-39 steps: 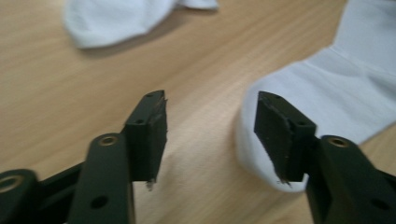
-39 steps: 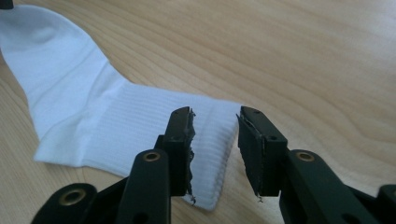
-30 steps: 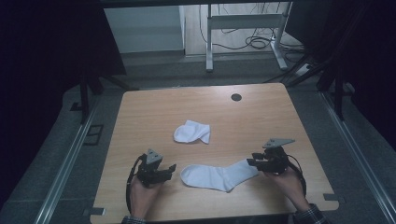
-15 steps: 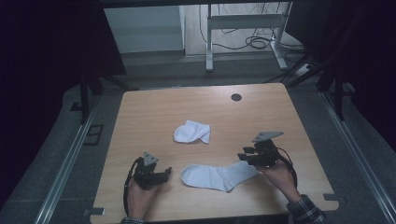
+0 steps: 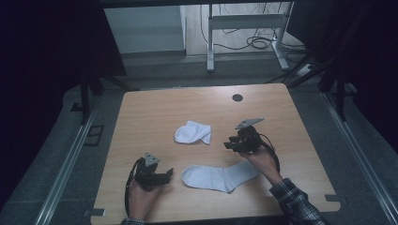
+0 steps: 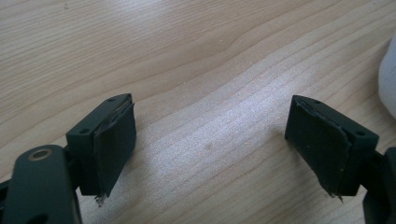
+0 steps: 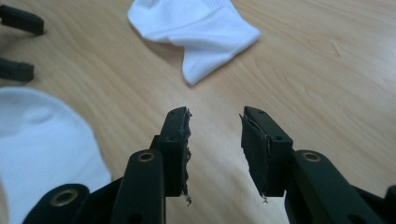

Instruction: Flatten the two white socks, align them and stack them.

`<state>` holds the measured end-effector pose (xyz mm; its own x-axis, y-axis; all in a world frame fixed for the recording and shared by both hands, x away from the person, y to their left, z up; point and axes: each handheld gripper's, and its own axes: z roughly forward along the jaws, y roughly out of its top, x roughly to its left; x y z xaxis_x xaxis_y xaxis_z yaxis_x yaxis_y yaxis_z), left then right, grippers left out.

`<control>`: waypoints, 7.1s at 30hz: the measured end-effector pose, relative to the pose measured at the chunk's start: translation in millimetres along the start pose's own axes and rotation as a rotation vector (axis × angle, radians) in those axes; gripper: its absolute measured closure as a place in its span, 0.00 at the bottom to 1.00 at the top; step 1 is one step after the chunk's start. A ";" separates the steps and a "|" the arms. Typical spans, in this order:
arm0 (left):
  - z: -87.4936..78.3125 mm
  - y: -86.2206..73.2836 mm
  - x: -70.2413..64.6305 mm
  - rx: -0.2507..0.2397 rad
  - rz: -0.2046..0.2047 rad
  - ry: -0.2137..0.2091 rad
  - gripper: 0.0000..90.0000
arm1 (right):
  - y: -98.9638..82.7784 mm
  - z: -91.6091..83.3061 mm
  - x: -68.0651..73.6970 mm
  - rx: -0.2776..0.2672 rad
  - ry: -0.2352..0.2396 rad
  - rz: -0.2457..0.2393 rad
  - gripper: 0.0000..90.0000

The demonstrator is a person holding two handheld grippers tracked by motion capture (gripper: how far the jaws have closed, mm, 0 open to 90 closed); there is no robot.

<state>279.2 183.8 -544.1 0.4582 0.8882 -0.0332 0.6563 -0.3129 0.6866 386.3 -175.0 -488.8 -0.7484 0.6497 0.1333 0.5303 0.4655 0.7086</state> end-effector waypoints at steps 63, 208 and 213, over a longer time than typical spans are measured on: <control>0.2 0.2 -0.4 0.000 -0.001 0.003 0.18 | 84.4 -27.5 -6.8 0.021 -0.207 -0.101 0.95; 7.8 43.3 16.4 -0.051 0.031 -0.037 0.28 | -23.1 -13.9 -63.6 0.035 -0.145 0.118 0.62; 13.7 58.4 16.9 -0.049 0.050 -0.042 0.34 | -23.2 -14.3 -64.5 0.031 -0.154 0.124 0.60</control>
<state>333.5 176.0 -514.5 0.5147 0.8570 -0.0275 0.6023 -0.3385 0.7230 416.6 -236.4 -503.9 -0.6077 0.7866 0.1090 0.6288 0.3929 0.6710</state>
